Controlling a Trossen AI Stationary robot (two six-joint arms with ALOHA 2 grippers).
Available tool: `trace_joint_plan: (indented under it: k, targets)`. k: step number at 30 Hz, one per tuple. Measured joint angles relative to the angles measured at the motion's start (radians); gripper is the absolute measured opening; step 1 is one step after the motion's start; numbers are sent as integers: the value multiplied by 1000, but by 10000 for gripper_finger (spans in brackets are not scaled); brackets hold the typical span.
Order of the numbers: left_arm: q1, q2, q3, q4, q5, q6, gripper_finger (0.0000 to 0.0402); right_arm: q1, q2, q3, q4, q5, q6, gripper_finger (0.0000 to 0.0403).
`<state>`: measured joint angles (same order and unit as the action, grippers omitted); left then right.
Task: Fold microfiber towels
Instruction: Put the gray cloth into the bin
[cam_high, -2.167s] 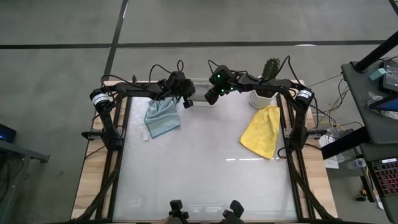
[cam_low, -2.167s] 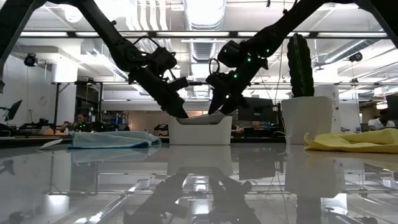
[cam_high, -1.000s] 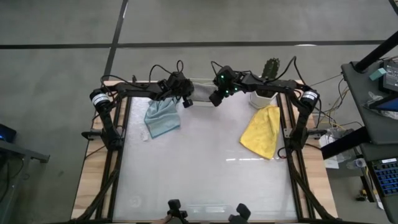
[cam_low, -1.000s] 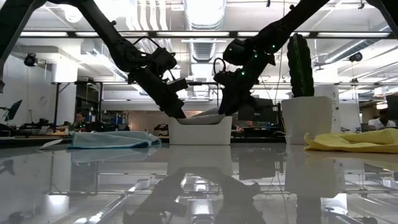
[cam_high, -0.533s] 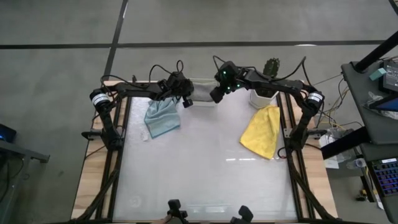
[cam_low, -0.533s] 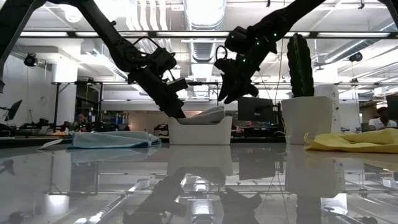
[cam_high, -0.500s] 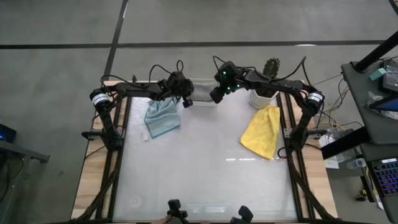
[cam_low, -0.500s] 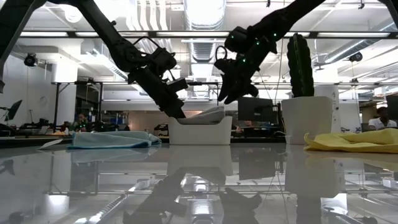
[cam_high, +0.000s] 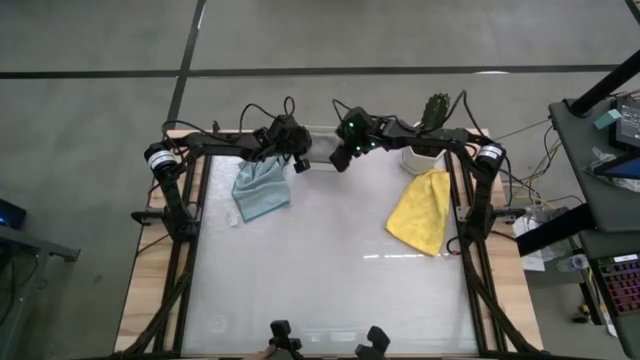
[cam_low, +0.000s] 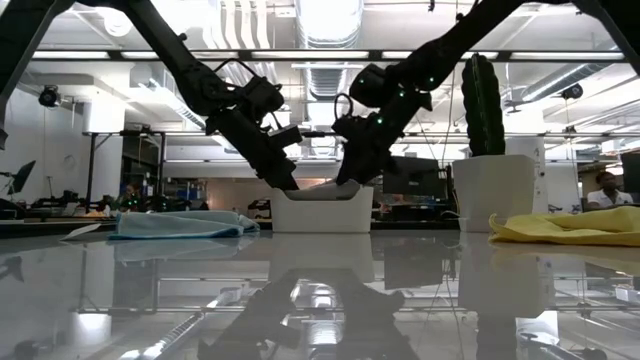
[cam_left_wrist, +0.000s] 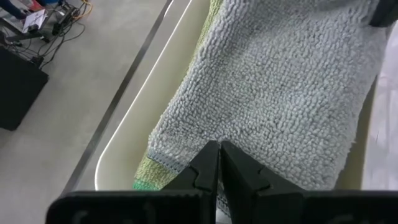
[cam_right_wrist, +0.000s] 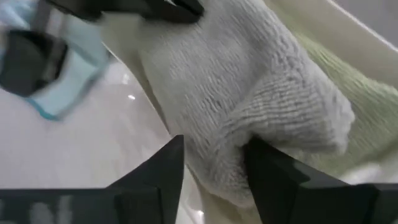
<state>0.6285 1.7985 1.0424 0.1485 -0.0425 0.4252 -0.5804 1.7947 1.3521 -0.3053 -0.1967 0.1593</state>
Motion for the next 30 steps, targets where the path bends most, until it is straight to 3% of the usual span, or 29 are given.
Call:
trace_joint_plan:
  k: [8,15,18,24,30]
  targets:
    - [0,0,-1,0,0,0,6,-22,-35,19,68,-93,-13,20]
    - [-1,0,-1,1,4,0,6,-33,-43,20,-90,-62,5,10]
    - [-1,0,-2,1,4,0,6,-32,-26,6,-108,12,20,10]
    - [0,0,-2,0,0,1,6,-33,-10,-3,-109,15,26,10]
    - [0,0,7,0,-2,22,6,-34,-19,18,-109,16,27,46]
